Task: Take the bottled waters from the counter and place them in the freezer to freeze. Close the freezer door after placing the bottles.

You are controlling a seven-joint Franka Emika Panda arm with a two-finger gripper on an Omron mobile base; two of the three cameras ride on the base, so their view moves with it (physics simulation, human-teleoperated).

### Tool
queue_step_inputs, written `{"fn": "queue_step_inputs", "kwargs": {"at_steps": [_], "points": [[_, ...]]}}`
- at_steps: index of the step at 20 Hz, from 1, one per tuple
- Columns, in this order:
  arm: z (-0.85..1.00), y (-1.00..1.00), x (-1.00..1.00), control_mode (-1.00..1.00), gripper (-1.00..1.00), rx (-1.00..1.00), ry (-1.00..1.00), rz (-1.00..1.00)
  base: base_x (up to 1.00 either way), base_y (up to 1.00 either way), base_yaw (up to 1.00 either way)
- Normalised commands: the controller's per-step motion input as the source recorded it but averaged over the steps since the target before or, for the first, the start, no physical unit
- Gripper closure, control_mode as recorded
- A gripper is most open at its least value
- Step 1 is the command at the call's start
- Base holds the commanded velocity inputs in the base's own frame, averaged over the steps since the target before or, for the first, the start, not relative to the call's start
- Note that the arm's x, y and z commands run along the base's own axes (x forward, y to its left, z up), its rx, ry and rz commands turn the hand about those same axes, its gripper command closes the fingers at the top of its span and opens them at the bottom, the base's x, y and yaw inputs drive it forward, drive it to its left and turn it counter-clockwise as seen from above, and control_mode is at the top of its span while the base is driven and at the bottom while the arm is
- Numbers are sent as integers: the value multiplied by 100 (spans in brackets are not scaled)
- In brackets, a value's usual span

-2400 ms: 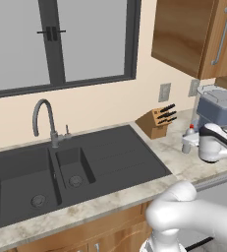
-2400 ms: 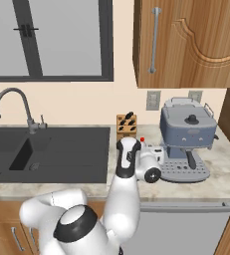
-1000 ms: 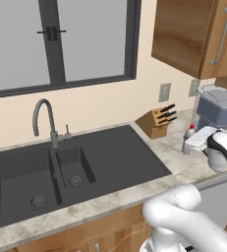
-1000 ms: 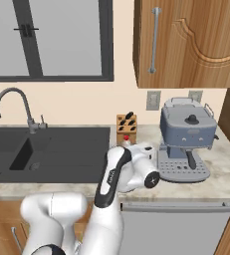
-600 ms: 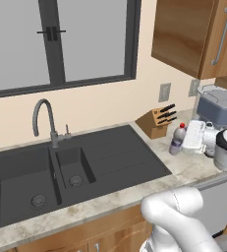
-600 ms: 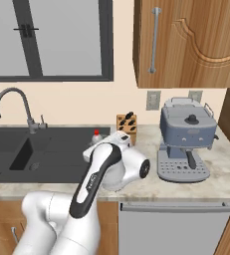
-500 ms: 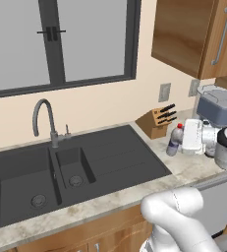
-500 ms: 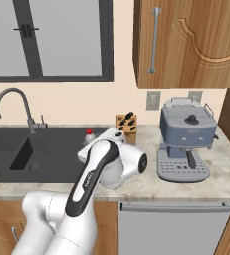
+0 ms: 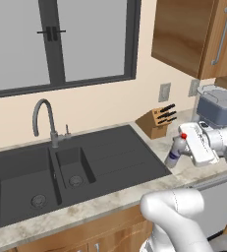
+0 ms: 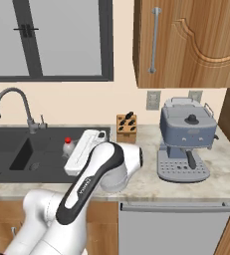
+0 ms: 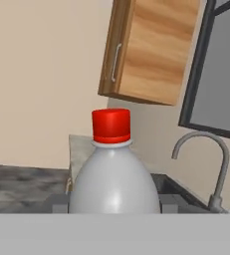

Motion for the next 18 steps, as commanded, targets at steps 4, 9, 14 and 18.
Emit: {"fn": "queue_step_inputs", "kwargs": {"at_steps": [4, 9, 14, 18], "points": [[-4, 33, -4, -100, 100, -7, 24, -2, 0, 0, 0], [-23, 0, 0, -100, 100, -4, 31, -11, 0, 0, 0], [-3, 1, -1, -100, 100, 0, 3, 0, 0, 0, 0], [0, 0, 0, -100, 100, 0, 0, 0, 0, 0, 0]]}}
